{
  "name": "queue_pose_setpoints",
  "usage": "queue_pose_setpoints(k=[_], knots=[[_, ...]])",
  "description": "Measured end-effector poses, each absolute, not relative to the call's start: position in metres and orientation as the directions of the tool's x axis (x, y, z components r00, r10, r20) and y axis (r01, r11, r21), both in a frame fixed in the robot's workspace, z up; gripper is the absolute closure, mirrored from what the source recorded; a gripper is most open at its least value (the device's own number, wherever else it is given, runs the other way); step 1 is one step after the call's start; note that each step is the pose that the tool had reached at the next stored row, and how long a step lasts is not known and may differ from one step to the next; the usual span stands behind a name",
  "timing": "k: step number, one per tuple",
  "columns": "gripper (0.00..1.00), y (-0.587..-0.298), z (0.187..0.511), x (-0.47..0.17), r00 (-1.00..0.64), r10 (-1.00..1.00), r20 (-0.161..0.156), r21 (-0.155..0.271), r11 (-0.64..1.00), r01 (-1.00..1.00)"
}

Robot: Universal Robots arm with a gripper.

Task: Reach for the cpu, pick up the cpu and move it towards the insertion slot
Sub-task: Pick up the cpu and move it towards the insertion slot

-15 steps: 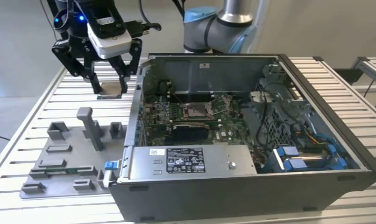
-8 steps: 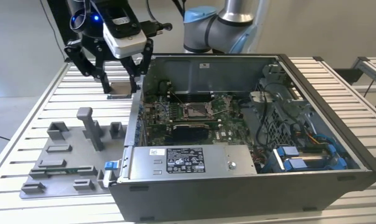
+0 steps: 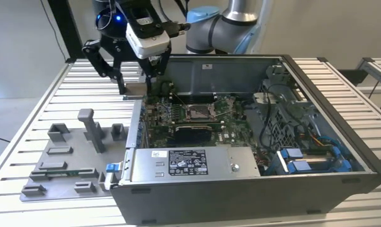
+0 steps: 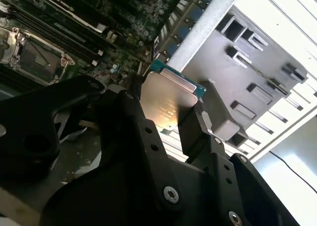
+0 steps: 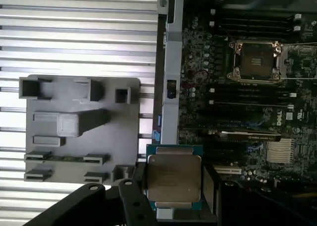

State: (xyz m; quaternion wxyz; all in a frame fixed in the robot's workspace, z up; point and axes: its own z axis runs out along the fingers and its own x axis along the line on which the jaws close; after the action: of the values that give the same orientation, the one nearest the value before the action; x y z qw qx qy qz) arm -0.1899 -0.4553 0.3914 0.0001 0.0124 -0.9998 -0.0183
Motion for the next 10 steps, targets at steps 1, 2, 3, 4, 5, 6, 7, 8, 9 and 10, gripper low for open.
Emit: queue_pose_setpoints(k=[1, 2, 3, 4, 5, 6, 7, 8, 9, 10], knots=[[1.0, -0.455, 0.391, -0.187, -1.0, -0.025, 0.0, 0.037, 0.999, -0.025], [1.0, -0.455, 0.391, -0.184, -1.0, -0.025, 0.0, 0.037, 0.999, -0.025], [1.0, -0.455, 0.391, -0.182, -1.0, -0.025, 0.0, 0.037, 0.999, -0.025], [1.0, -0.455, 0.391, -0.179, -1.0, -0.025, 0.0, 0.037, 0.999, -0.025], [1.0, -0.455, 0.391, -0.177, -1.0, -0.025, 0.0, 0.037, 0.999, -0.025], [1.0, -0.455, 0.391, -0.175, -1.0, -0.025, 0.0, 0.037, 0.999, -0.025], [1.0, -0.455, 0.391, -0.172, -1.0, -0.025, 0.0, 0.037, 0.999, -0.025], [1.0, -0.455, 0.391, -0.17, -1.0, -0.025, 0.0, 0.037, 0.999, -0.025], [1.0, -0.455, 0.391, -0.168, -1.0, -0.025, 0.0, 0.037, 0.999, -0.025], [1.0, -0.455, 0.391, -0.165, -1.0, -0.025, 0.0, 0.037, 0.999, -0.025]])
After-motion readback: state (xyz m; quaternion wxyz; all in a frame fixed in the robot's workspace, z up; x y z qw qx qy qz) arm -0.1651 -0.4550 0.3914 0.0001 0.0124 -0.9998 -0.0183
